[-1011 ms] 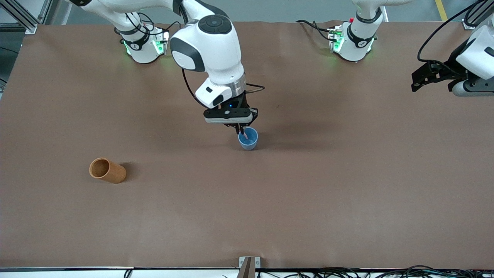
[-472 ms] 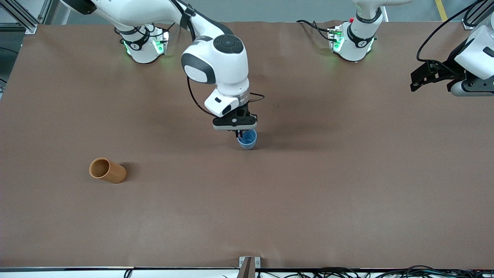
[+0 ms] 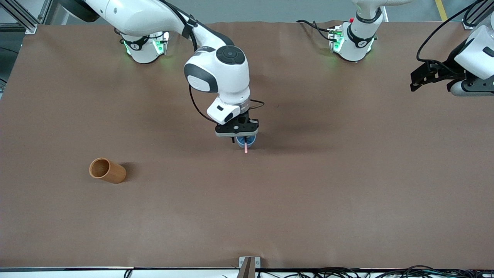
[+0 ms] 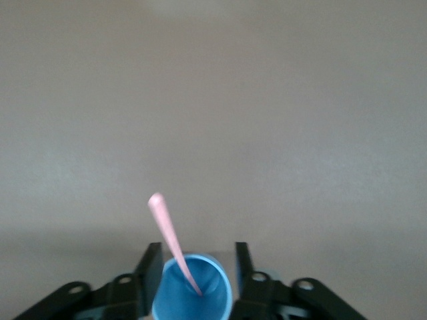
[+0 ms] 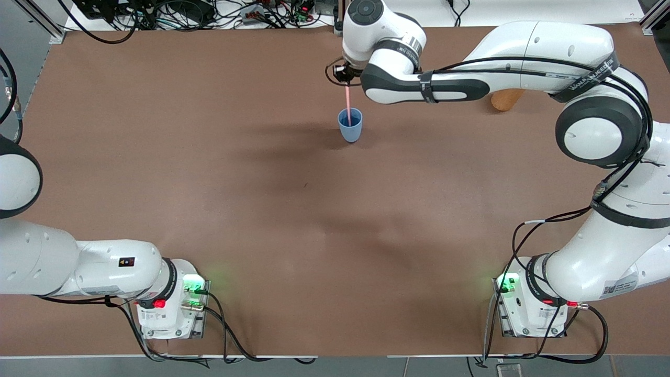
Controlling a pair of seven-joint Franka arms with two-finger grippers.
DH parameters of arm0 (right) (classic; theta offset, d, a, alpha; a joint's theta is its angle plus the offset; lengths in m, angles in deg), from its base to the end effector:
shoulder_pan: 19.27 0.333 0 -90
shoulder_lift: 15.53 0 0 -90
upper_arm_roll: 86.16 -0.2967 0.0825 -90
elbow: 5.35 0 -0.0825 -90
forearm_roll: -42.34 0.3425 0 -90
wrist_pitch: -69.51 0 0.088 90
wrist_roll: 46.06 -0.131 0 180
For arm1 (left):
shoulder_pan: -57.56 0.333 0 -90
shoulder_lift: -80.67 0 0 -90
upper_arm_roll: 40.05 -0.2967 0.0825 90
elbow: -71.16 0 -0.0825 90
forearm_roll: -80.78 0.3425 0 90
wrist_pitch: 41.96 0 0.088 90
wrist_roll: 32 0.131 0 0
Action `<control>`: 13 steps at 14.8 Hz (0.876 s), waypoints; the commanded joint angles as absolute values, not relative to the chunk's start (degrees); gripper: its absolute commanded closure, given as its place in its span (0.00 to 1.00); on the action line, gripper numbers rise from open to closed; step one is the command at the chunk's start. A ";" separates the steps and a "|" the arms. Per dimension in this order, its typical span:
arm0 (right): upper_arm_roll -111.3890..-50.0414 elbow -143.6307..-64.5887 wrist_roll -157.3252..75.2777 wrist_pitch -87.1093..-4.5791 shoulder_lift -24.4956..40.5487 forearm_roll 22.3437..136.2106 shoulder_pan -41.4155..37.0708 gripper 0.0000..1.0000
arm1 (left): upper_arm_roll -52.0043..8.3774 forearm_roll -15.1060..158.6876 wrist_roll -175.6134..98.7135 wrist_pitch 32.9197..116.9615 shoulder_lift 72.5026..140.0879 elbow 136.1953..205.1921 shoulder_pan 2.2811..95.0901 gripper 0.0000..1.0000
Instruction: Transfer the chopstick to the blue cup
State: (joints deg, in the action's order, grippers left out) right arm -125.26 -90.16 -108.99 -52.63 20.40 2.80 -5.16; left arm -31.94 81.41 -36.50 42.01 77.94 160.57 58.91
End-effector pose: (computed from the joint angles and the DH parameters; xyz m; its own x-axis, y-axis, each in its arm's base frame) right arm 0.4977 0.4594 0.3635 0.9553 0.0192 0.2951 0.0259 -0.9995 -0.0189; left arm 0.4838 -0.0575 0.6003 0.9982 -0.0377 -0.0462 -0.0387 -0.9990 -0.0214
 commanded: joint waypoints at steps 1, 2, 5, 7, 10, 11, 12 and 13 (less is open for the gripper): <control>-126.85 -89.20 -109.60 -51.95 19.28 1.74 -6.52 0.00 | -31.70 80.52 -35.60 41.89 76.46 161.68 59.49 0.00; -127.21 -89.20 -109.51 -51.87 18.32 2.09 -7.40 0.00 | -31.70 80.52 -35.60 41.89 76.46 161.68 59.49 0.00; -127.82 -89.73 -109.08 -48.20 12.88 3.23 -11.43 0.00 | -31.61 80.52 -35.51 41.89 76.46 161.68 59.49 0.00; -128.44 -89.64 -105.15 -42.84 7.79 7.33 -15.64 0.00 | -31.61 80.52 -35.60 41.89 76.54 161.60 59.41 0.00; -123.03 -89.64 -95.22 -36.78 -0.47 17.09 -19.44 0.00 | -31.61 80.52 -35.52 41.89 76.54 161.60 59.41 0.00; -120.03 -89.64 -92.32 -35.18 -2.58 19.64 -19.45 0.00 | -31.61 80.52 -35.51 41.89 76.54 161.51 59.41 0.00; -116.52 -89.64 -89.24 -33.95 -4.95 23.32 -19.36 0.00 | -31.61 80.52 -35.60 41.89 76.54 161.42 59.41 0.00; -112.05 -89.64 -84.95 -31.59 -7.24 28.32 -19.36 0.00 | -31.70 80.52 -35.52 41.89 76.54 161.42 59.49 0.00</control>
